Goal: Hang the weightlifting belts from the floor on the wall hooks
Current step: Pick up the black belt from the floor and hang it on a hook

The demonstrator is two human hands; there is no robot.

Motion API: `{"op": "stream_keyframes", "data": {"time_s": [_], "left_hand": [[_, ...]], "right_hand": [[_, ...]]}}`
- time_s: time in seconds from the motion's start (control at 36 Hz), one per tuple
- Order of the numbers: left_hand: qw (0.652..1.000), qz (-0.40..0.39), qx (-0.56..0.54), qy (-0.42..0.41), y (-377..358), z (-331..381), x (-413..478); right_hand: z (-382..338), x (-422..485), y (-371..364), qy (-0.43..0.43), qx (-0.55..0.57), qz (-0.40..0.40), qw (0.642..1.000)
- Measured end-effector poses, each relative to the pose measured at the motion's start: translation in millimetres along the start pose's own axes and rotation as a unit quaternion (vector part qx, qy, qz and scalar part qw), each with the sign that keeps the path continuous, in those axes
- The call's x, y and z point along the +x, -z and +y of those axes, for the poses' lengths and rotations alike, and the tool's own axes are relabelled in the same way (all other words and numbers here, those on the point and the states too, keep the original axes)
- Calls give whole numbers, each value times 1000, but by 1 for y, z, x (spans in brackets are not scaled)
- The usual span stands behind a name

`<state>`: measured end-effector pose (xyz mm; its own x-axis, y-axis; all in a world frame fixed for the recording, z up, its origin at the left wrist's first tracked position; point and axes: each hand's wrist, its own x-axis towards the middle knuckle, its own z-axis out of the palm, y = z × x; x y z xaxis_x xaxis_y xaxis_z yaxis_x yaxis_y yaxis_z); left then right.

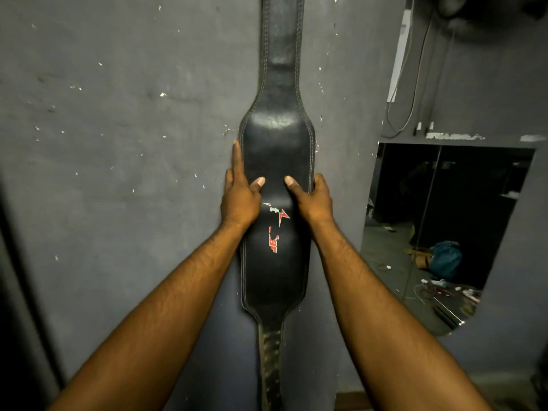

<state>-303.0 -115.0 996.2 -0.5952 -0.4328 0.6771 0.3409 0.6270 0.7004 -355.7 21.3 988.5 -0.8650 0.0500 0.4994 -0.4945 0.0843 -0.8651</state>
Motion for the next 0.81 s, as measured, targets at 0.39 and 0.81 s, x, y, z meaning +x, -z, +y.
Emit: {"op": "stream_keyframes", "data": {"time_s": [0.39, 0.81], "left_hand": [[988, -102, 29, 117, 23, -43, -87], [912, -266, 8, 311, 64, -153, -313]], "right_hand": [[50, -100, -5, -132, -50, 34, 989], [142, -326, -1, -325, -41, 25, 944]]}}
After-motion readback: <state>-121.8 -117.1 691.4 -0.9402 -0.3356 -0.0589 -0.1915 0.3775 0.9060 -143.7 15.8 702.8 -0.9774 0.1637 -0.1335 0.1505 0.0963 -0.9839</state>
